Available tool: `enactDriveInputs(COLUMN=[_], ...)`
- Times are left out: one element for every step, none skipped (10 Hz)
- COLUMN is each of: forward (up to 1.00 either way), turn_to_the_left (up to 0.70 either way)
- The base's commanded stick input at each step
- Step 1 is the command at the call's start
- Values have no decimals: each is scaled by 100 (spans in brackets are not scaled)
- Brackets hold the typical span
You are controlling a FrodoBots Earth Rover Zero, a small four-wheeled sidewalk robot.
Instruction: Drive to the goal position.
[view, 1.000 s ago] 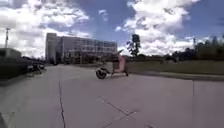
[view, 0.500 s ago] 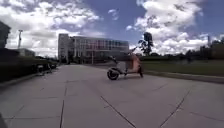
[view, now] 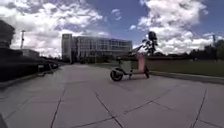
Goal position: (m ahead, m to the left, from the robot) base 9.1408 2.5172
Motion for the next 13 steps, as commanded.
enactDriveInputs(forward=[70, 70, 70, 70, 70, 70, 70, 70, 70, 70, 70, 70, 70], turn_to_the_left=[0, 0, 0, 0, 0, 0, 0, 0, 0, 0, 0, 0, 0])
